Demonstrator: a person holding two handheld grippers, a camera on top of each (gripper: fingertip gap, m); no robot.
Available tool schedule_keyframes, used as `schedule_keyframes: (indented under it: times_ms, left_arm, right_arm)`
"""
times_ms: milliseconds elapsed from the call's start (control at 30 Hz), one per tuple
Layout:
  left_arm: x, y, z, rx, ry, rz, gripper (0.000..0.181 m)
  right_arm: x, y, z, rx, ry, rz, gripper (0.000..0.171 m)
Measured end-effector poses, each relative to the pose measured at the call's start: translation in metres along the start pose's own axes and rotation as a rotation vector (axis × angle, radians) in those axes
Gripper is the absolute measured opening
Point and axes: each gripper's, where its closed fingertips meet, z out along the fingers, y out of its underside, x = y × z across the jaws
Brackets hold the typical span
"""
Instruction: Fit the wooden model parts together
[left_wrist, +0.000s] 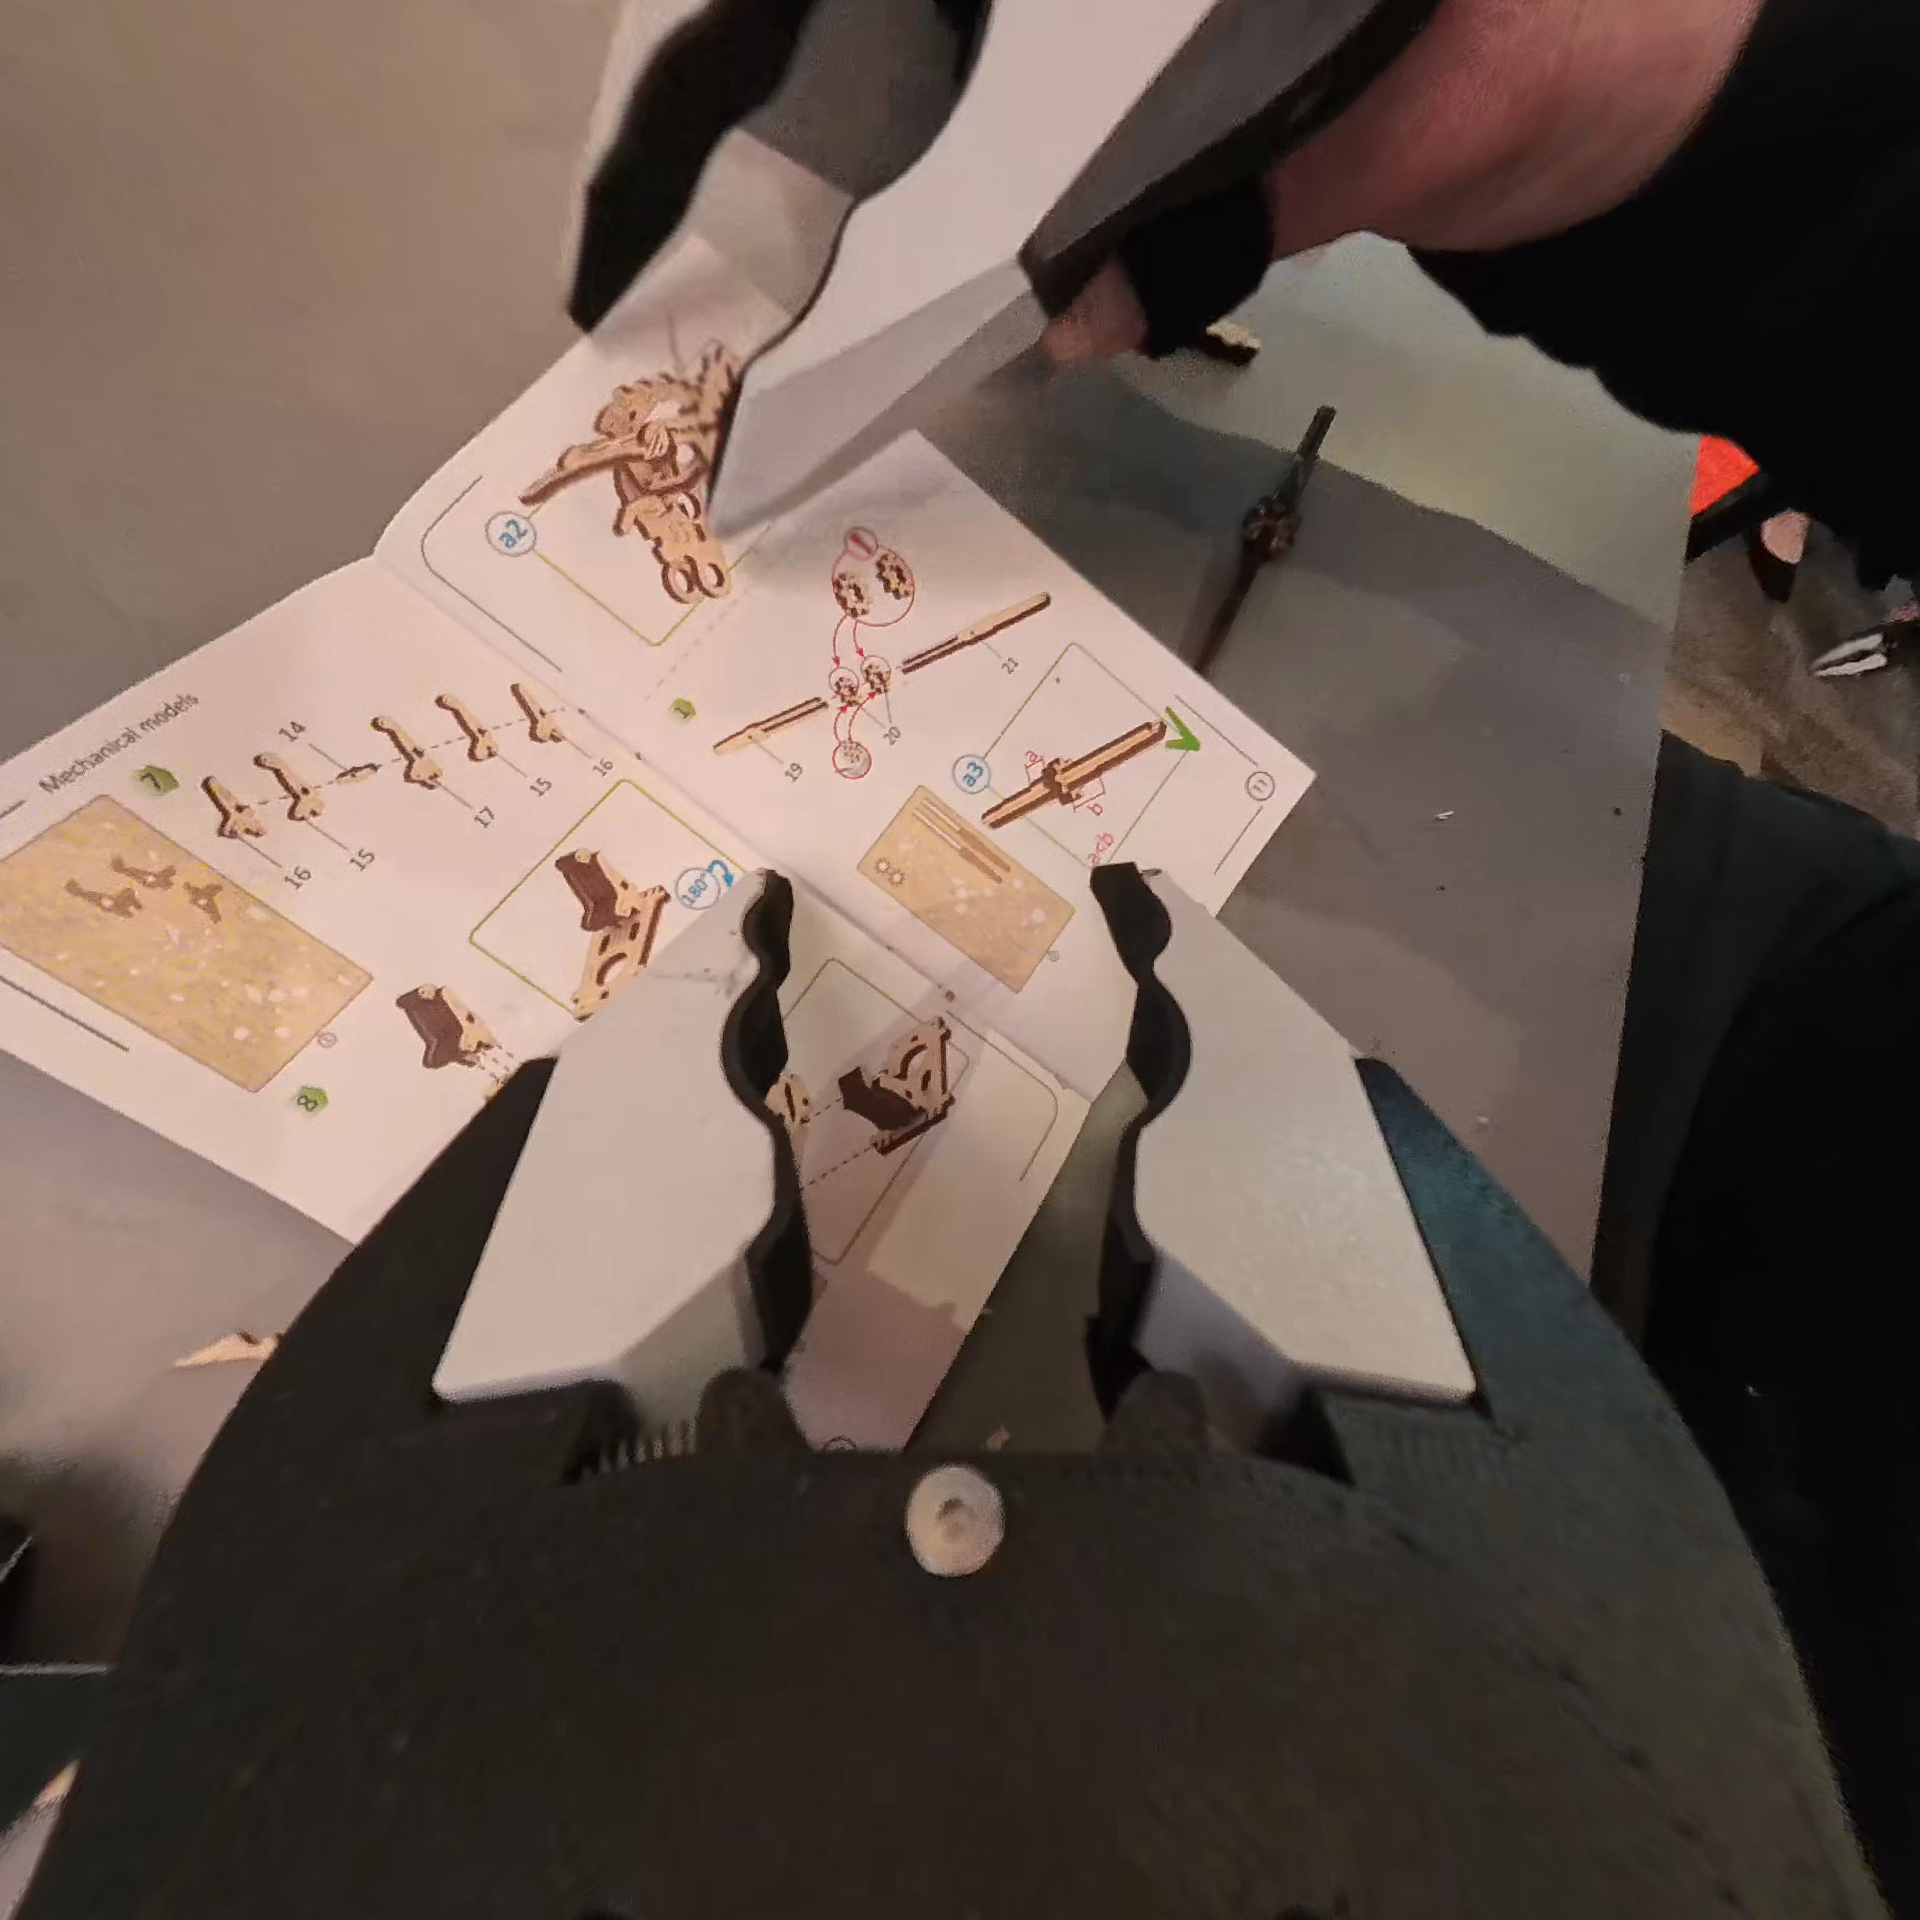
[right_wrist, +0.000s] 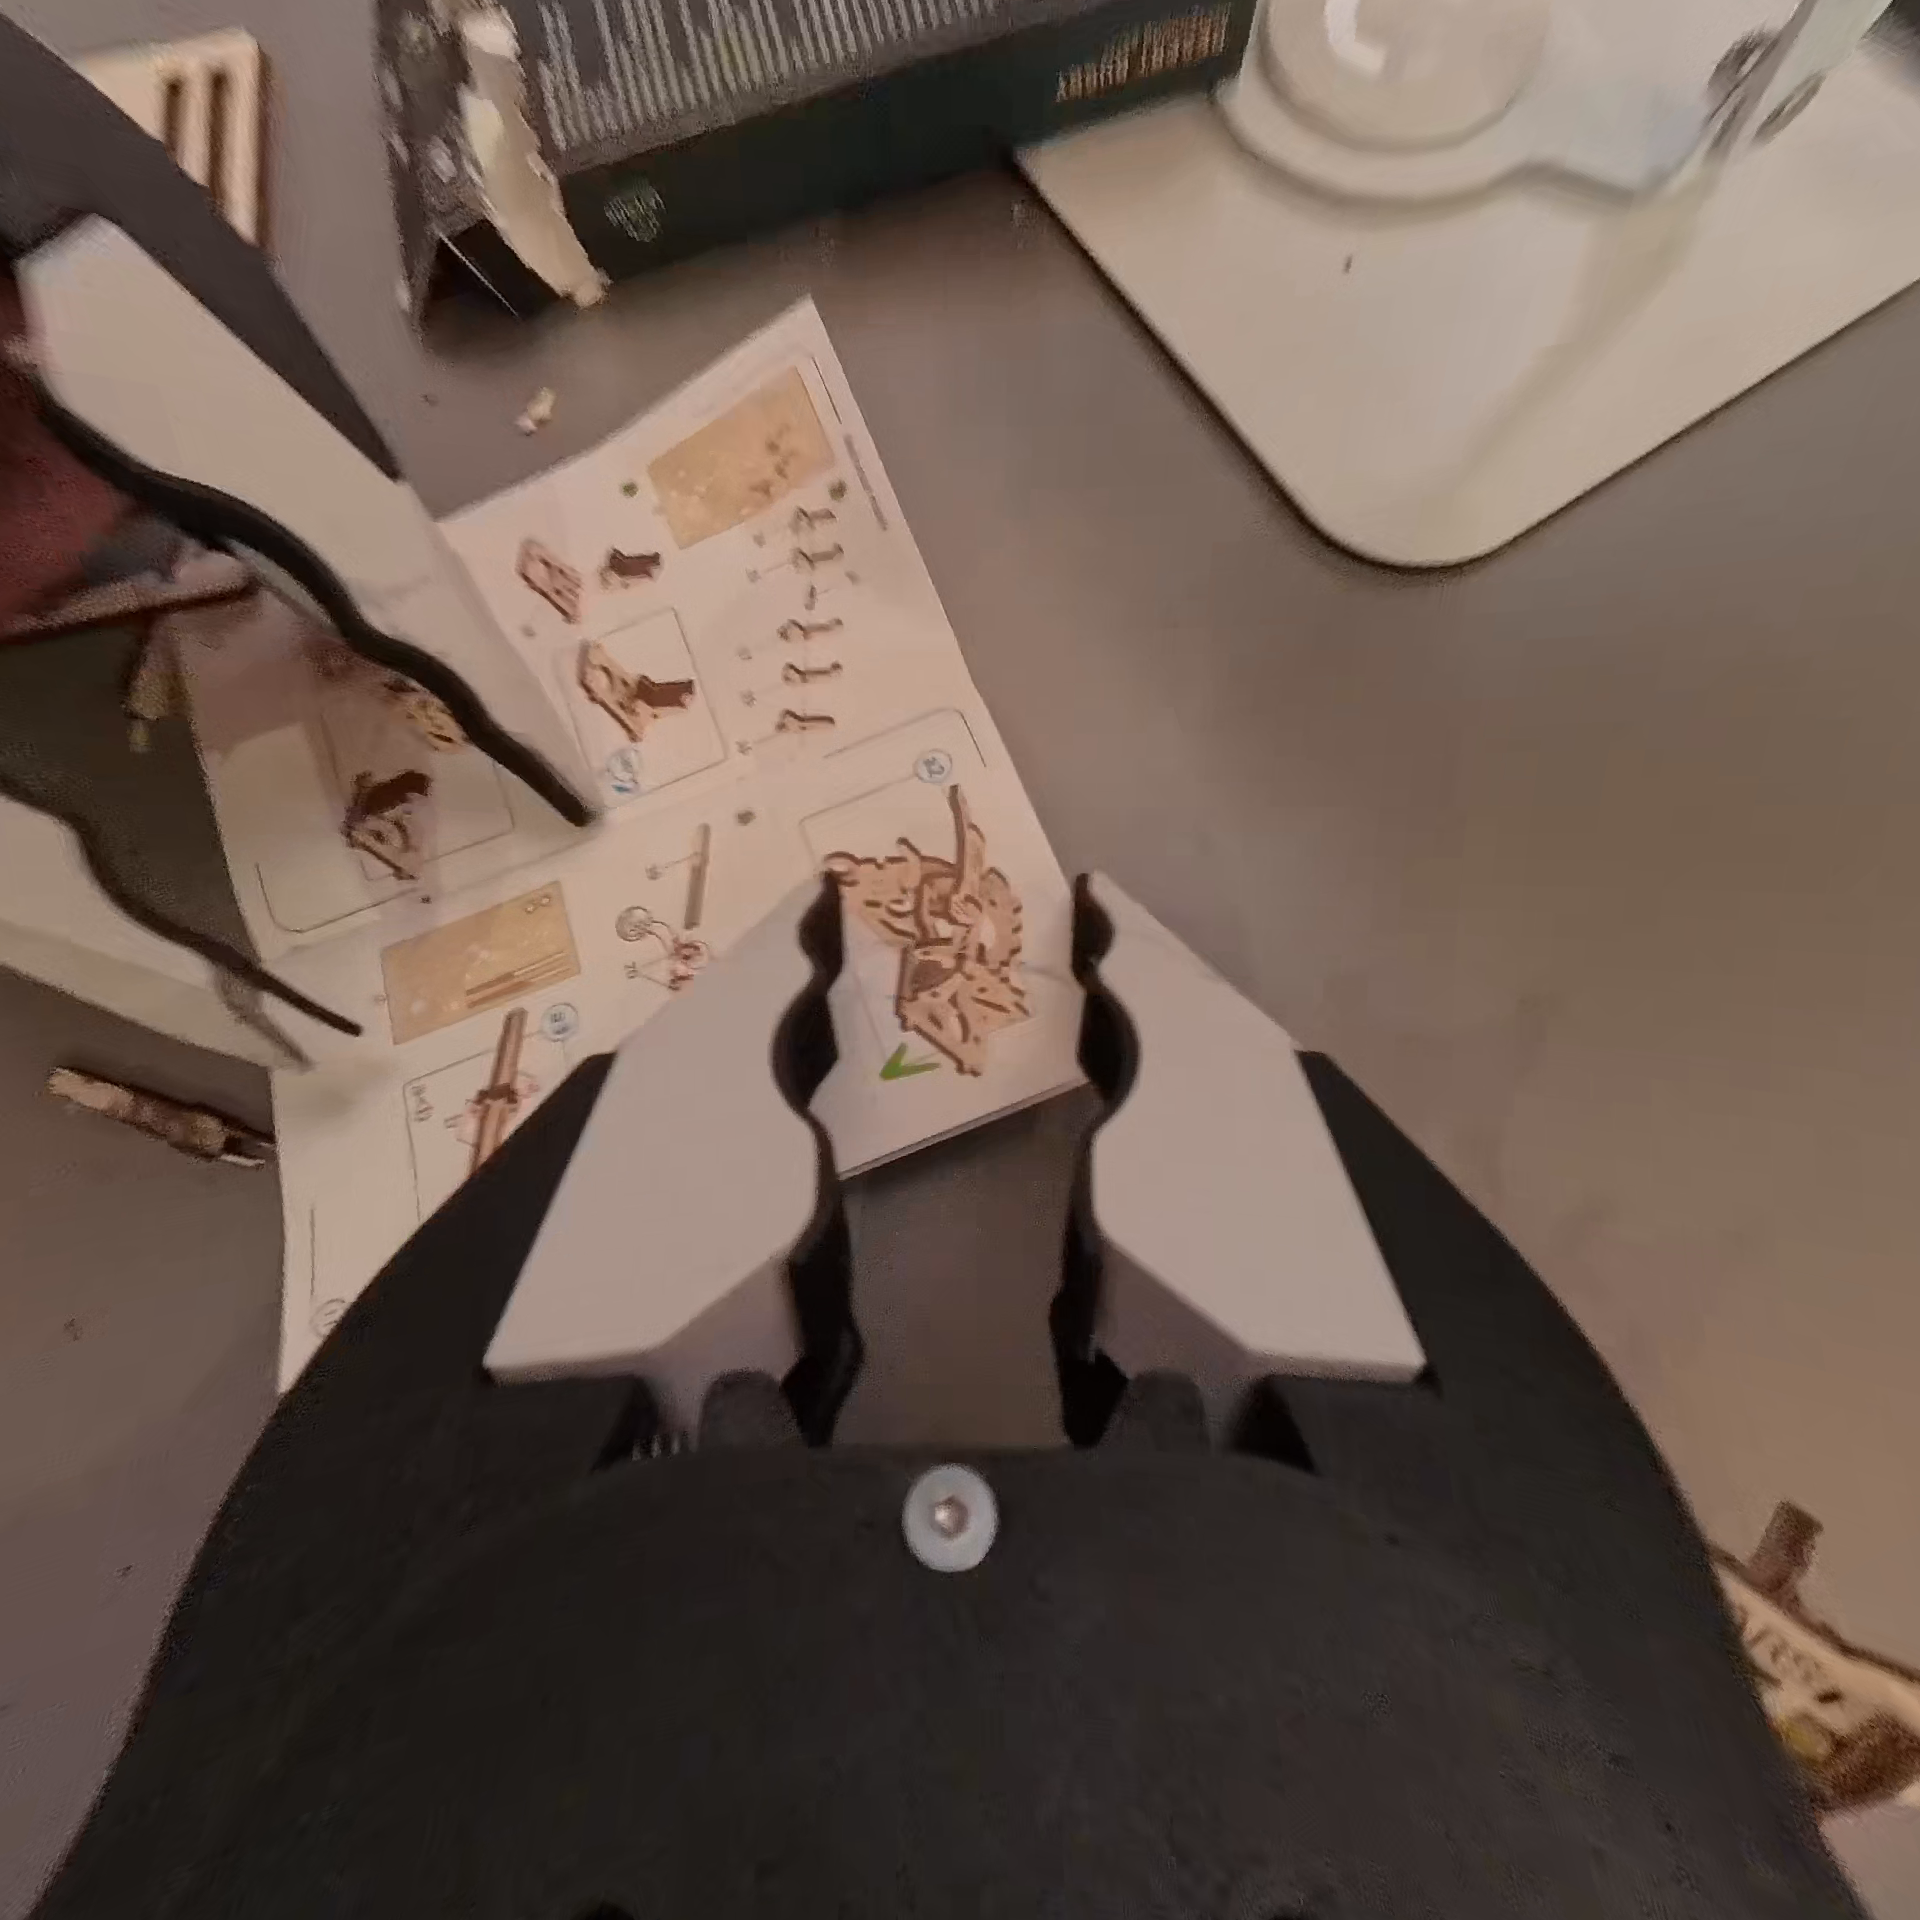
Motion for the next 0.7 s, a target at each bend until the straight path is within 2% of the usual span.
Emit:
schedule_keyframes:
  times_ms: [33,100,367,700]
  left_arm:
    - [0.0,0.0,0.0,-0.008,0.002,0.003,0.065]
    - [0.001,0.002,-0.001,-0.032,0.006,0.018,0.066]
    - [0.001,0.003,-0.003,-0.04,0.036,0.018,0.064]
    - [0.001,0.003,-0.003,-0.03,0.041,0.018,0.064]
  right_arm:
    - [0.003,0.003,0.005,-0.037,-0.001,-0.002,0.05]
    - [0.005,0.008,0.012,-0.093,-0.002,-0.04,0.054]
    - [0.002,0.007,0.015,-0.189,-0.05,-0.109,0.032]
    - [0.005,0.006,0.017,-0.238,-0.059,-0.123,0.02]
